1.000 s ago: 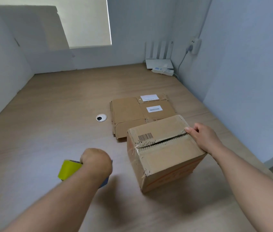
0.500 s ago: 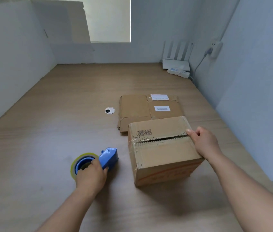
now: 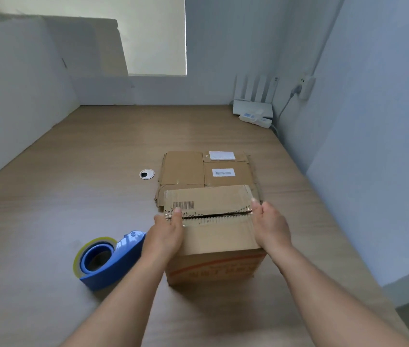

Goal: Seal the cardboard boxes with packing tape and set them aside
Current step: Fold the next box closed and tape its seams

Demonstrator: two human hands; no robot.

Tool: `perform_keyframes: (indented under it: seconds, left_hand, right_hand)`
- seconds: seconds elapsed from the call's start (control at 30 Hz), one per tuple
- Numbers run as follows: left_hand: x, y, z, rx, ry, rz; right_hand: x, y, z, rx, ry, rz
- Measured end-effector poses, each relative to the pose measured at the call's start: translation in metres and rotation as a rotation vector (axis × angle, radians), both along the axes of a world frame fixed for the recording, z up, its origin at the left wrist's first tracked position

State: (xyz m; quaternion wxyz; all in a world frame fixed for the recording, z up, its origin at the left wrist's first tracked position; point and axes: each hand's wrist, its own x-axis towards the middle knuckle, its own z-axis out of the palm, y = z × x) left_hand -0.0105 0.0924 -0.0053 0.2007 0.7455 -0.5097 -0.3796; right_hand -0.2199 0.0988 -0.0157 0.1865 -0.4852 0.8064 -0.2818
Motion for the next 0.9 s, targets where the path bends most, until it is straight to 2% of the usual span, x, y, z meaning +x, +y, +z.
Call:
perform_keyframes:
  seconds: [0.07, 0.17, 0.3, 0.37, 0.47, 0.57, 0.67, 0.7, 0.73, 0.8, 0.9]
  left_hand:
    - [-0.003, -0.004, 0.003, 0.044, -0.051, 0.004]
    - [-0.011, -0.006, 0.002, 0.069, -0.229, 0.011]
    - [-0.017, -0.009, -0.005, -0.003, -0.344, 0.061]
    - [-0.016, -0.010, -0.009, -0.017, -0.334, 0.070]
    - [-0.012, -0.011, -0.012, -0.027, -0.264, 0.095]
    - [-0.003, -0.001, -0.005, -0.041, -0.129, 0.081]
    - [0.027, 0.032, 0.007, 0.160, 0.310, -0.007]
    - [0.035, 0.043, 0.012, 0.221, 0.333, -0.077]
    - [0.041, 0.053, 0.014, 0.226, 0.269, -0.178]
    - [0.048, 0.066, 0.009, 0.131, 0.019, -0.307]
    - [0.033, 0.081, 0.008, -0.101, -0.204, -0.309]
  right_hand:
    - [0.003, 0.001, 0.006, 0.106, 0.087, 0.031]
    - [0.013, -0.007, 0.015, 0.257, 0.239, 0.037]
    - [0.019, -0.023, 0.015, 0.307, 0.273, 0.023]
    - [0.011, -0.028, 0.009, 0.285, 0.202, 0.049]
    - [0.000, -0.030, -0.002, 0.206, 0.072, 0.095]
    - [-0.007, -0.033, -0.002, 0.155, 0.077, 0.170]
    - [-0.016, -0.043, 0.011, 0.184, 0.147, 0.332]
    - [-0.017, -0.047, 0.017, 0.215, 0.192, 0.380]
    - [-0.016, -0.052, 0.022, 0.241, 0.240, 0.421]
    - [-0.003, -0.062, 0.026, 0.247, 0.327, 0.469]
    - [0.029, -0.069, 0.021, 0.234, 0.426, 0.445]
